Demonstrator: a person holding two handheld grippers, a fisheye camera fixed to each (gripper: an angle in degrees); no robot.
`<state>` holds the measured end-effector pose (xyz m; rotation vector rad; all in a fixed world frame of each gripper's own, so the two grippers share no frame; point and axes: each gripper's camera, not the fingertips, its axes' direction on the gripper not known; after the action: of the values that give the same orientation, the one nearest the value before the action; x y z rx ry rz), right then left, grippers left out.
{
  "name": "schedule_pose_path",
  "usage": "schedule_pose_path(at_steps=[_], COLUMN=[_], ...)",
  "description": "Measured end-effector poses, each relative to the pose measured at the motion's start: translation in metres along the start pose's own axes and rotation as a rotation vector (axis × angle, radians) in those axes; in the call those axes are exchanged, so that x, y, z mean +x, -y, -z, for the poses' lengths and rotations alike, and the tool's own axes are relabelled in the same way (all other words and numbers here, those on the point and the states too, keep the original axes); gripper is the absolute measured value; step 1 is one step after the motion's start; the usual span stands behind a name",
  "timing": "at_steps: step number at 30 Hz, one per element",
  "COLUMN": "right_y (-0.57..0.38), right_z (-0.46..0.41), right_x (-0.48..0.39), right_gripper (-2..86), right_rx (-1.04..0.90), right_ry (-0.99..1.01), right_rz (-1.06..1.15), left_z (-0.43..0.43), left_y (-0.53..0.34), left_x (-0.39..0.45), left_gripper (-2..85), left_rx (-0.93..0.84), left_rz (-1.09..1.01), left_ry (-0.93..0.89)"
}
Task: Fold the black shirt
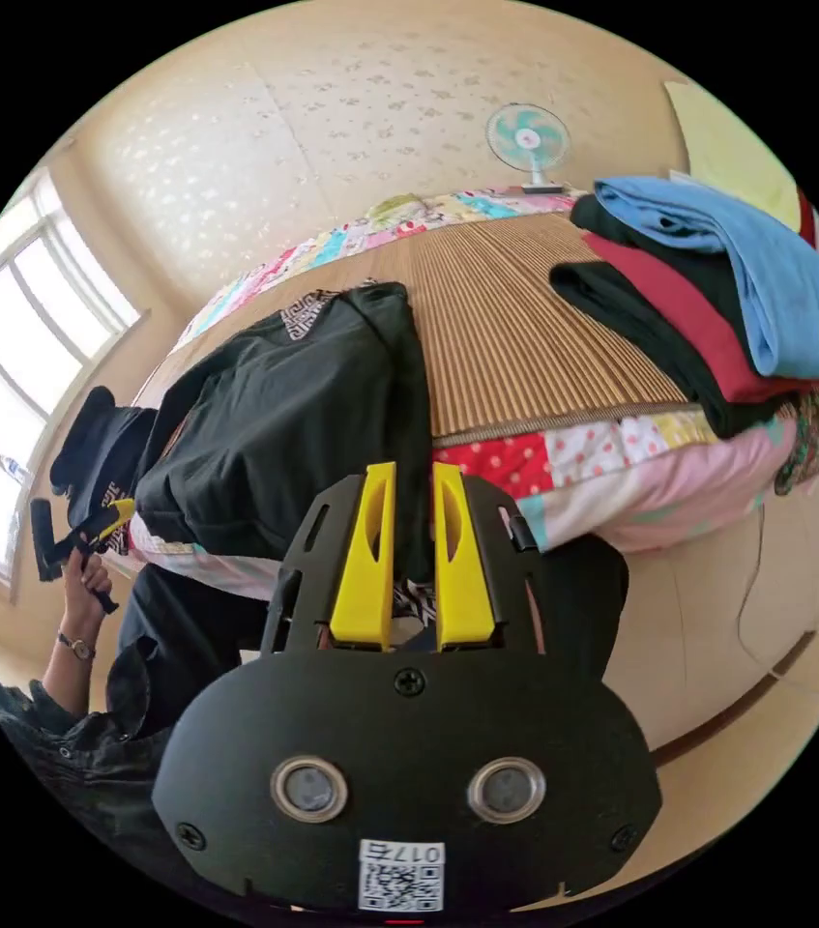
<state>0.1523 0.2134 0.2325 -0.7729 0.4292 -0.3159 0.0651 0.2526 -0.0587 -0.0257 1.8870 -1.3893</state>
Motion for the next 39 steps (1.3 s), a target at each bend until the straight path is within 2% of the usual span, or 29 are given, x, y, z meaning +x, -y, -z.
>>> schedule_pose_path(at_steps=[3,6,7,9,12,15,17,18,21,23,26,30,34,36,39], right_y=[-0.001,0.004,0.008,0.016,0.031,0.043,0.045,0.047,0.052,0.045,0.023,-0.012,-0.032,-0.03,-0.024], right_z=[-0.025,-0.051,-0.053,-0.044,0.019,0.107,0.163,0.173,0.193,0.172,0.132,0.1,0.086,0.108,0.165], right_x=[0.016,0.028,0.038,0.057,0.088,0.126,0.163,0.17,0.184,0.173,0.146,0.128,0.126,0.134,0.154], right_gripper=[9.0,7.5,5.4,3.6,2.4,2.0,2.4,2.7,4.9,6.3,7.4,8.3,5.5,4.0,3.0], right_rx=[-0.172,-0.331,-0.37,-0.4,-0.259,0.034,0.219,0.234,0.2,0.07,-0.14,-0.281,-0.416,-0.398,-0.332], right_ry=[-0.062,0.124,0.208,0.225,0.116,-0.08,-0.267,-0.278,-0.12,0.104,0.332,0.397,0.36,0.416,0.547], right_rz=[0.087,0.107,0.082,0.037,0.03,-0.009,-0.145,-0.169,-0.145,-0.069,0.021,0.026,0.084,0.114,0.165], left_z=[-0.007,-0.009,-0.002,0.013,0.049,0.079,0.096,0.099,0.116,0.122,0.118,0.115,0.115,0.131,0.165], left_y=[0.001,0.007,0.01,0.013,0.011,0.009,0.006,0.005,0.003,0.007,0.016,0.023,0.024,0.023,0.019], left_x=[0.009,0.001,-0.014,-0.039,-0.063,-0.07,-0.075,-0.076,-0.077,-0.073,-0.065,-0.06,-0.061,-0.066,-0.063], left_gripper=[12.3,11.7,10.7,9.0,8.7,8.8,8.9,9.1,9.6,9.8,10.4,10.5,4.6,3.4,1.4], left_rx=[-0.089,-0.12,-0.101,-0.078,-0.019,-0.047,-0.084,-0.09,-0.066,-0.047,-0.087,-0.118,-0.243,-0.267,-0.302], left_rz=[-0.075,-0.093,-0.049,0.031,0.088,0.061,0.038,0.038,0.034,0.018,-0.006,-0.005,-0.103,-0.129,-0.162], left_ry=[0.024,0.024,-0.021,-0.132,-0.196,-0.148,-0.113,-0.104,-0.101,-0.127,-0.112,-0.116,-0.056,-0.088,-0.243])
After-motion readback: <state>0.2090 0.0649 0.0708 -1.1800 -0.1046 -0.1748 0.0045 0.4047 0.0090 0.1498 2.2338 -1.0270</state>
